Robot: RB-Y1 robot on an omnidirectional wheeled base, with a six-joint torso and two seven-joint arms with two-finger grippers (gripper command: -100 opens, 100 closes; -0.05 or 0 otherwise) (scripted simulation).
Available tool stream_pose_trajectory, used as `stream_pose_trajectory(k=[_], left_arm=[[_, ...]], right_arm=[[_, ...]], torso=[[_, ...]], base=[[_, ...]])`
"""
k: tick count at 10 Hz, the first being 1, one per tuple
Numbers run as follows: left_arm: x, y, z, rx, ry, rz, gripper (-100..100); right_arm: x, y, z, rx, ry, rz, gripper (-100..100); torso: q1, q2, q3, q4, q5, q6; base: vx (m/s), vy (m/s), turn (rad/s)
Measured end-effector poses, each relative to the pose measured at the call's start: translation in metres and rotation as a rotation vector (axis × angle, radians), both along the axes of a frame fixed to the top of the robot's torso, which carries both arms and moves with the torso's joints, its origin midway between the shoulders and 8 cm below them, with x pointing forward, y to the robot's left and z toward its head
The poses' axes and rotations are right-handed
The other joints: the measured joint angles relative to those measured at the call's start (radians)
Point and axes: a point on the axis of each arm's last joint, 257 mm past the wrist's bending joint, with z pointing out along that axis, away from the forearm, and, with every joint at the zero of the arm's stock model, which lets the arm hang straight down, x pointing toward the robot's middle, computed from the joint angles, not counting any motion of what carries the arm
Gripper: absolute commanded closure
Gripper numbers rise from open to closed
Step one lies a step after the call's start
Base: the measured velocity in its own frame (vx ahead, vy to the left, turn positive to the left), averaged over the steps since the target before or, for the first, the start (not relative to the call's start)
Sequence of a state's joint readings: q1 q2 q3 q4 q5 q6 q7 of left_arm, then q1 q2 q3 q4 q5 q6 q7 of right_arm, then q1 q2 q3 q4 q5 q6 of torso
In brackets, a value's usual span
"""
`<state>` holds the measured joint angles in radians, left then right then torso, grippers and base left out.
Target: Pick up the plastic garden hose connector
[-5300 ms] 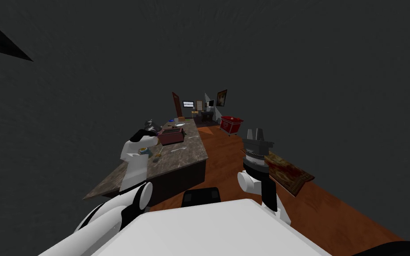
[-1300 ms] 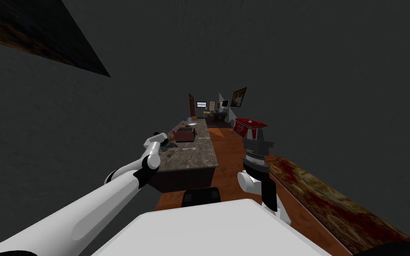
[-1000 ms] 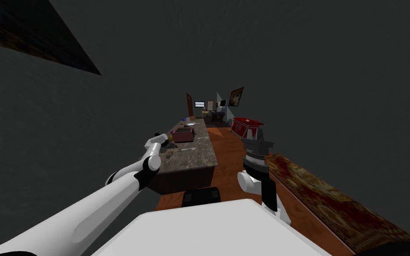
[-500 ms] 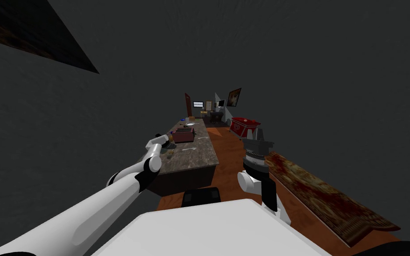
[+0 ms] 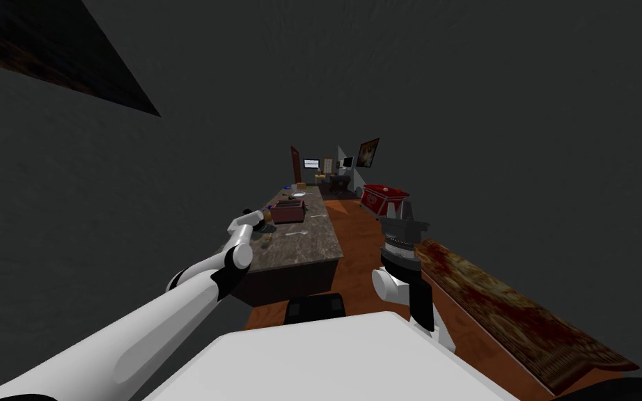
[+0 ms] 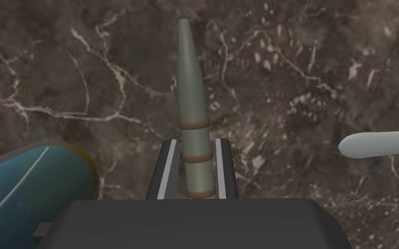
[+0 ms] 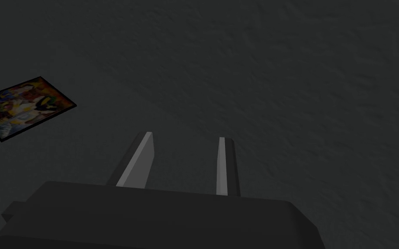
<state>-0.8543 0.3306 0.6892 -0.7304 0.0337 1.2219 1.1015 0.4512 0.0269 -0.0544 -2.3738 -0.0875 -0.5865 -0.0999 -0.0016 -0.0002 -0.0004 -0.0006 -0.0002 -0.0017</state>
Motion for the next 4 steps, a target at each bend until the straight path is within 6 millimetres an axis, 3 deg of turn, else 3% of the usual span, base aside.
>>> stream_pose_trajectory(k=[2, 3, 4], left_arm=[[0.0017, 0.0027, 0.0086, 0.001, 0.001, -0.025, 100], [0.0021, 0.0034, 0.0131, 0.001, 0.001, -0.038, 100], [0.0018, 0.0034, 0.0135, 0.001, 0.002, -0.041, 0]], right_arm=[[0.0000, 0.0000, 0.0000, 0.000, 0.000, 0.000, 0], [0.0000, 0.0000, 0.0000, 0.000, 0.000, 0.000, 0], [0.0000, 0.0000, 0.0000, 0.000, 0.000, 0.000, 0]], torso=[[-0.005, -0.001, 0.000, 0.000, -0.001, 0.001], [-0.005, 0.000, 0.000, 0.000, -0.001, 0.001], [-0.002, 0.000, 0.000, 0.000, 0.000, 0.002]], base=[[0.023, -0.113, 0.157], [0.004, -0.034, 0.024], [0.000, -0.008, -0.004]])
